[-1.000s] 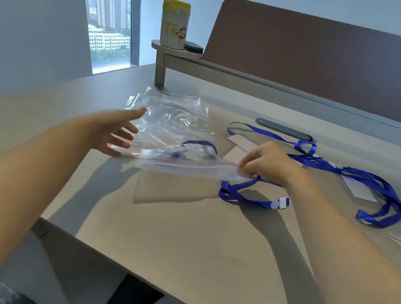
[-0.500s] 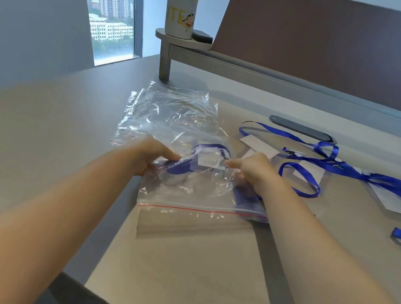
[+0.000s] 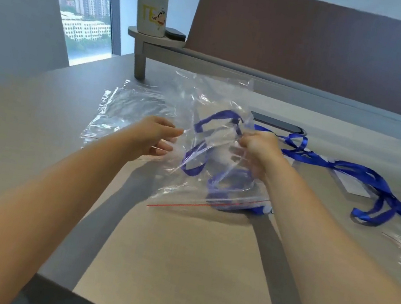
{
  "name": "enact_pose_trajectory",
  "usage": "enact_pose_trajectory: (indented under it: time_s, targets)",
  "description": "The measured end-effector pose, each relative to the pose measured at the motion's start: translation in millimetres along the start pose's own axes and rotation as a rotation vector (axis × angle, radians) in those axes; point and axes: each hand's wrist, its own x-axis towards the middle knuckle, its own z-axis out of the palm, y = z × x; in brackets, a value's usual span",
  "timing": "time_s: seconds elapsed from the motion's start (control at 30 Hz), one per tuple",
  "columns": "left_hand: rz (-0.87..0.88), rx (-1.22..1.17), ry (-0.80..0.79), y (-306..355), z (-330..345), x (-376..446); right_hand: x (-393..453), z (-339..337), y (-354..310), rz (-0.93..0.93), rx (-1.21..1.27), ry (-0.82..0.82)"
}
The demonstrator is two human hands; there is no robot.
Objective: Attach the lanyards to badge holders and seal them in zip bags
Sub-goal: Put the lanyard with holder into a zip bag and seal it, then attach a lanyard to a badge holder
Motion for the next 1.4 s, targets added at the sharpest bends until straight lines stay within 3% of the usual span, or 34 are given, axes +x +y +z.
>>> enact_pose_trajectory:
  time_s: [0.13, 0.27, 0.53, 0.7, 0.9, 1.13, 1.3, 1.4]
  targets:
    - [0.106, 0.137, 0.011, 14.0, 46.2, -1.9, -16.3, -63.9, -3.9, -0.065, 0.082, 0.184]
    - [0.185, 0.373, -0.076, 21.2, 104.9, 1.9, -31.2, -129.9, 7.2, -0.06, -0.036, 0.424]
    - [0.325, 0.625, -0.226, 50.1, 220.7, 15.2, -55.5, -244.9, 18.7, -0.09, -0.211, 0.745]
    - [0.419, 0.772, -0.272, 54.4, 293.4, 45.4, -42.4, -309.1, 37.3, 0.003, -0.294, 0.917]
    - [0.519, 0.981, -0.309, 61.0, 363.5, 72.4, -36.1, -364.3, 62.1, 0.119, -0.474, 0.953]
    - [0.525, 1.268, -0.387, 62.6, 391.1, 89.8, -26.9, -383.2, 74.2, 0.228, -0.635, 0.967]
    - [0.707, 1.461, -0.359, 65.8, 391.4, 82.8, -28.6, -387.3, 80.9, 0.296, -0.616, 0.986]
    - [0.691, 1.515, -0.246, 73.2, 385.3, 73.0, -36.7, -385.4, 80.7, 0.293, -0.786, 0.969]
